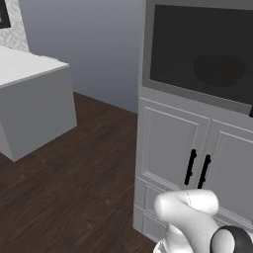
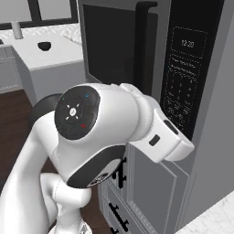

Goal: Pick the lemon wedge from the sink and place it in the bowl. Then pick the bowl and place it in the microwave. Then close the microwave door and press the start button.

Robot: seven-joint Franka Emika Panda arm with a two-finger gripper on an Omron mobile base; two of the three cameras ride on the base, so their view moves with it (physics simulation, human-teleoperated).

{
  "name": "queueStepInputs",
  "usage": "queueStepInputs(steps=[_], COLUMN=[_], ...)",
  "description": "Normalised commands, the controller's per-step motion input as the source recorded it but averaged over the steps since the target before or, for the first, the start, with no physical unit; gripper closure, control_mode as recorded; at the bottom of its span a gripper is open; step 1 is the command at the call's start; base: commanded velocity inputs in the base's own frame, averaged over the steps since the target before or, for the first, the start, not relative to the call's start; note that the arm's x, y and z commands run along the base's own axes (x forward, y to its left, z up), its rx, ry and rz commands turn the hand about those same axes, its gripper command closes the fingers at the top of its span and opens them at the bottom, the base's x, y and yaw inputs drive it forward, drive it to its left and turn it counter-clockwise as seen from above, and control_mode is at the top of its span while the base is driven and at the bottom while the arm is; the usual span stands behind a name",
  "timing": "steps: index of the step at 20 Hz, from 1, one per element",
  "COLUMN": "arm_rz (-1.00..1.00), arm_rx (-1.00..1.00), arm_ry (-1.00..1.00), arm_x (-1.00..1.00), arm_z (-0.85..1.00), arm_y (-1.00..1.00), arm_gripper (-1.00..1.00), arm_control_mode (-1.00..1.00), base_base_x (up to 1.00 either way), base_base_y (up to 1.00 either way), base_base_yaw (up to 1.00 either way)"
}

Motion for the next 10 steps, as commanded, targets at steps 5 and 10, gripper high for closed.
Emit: queueStepInputs(steps=[5, 10], arm_rz=[0.00, 0.00], arm_rx=[0.00, 0.00], arm_ry=[0.00, 0.00], arm_x=[0.04, 0.18], arm_z=[-0.17, -0.09], arm_y=[-0.03, 0.00], arm_gripper=[1.00, 1.00], arm_control_mode=[-1.00, -1.00], base_base_x=[0.00, 0.00], base_base_y=[0.00, 0.00], base_base_yaw=[0.00, 0.00])
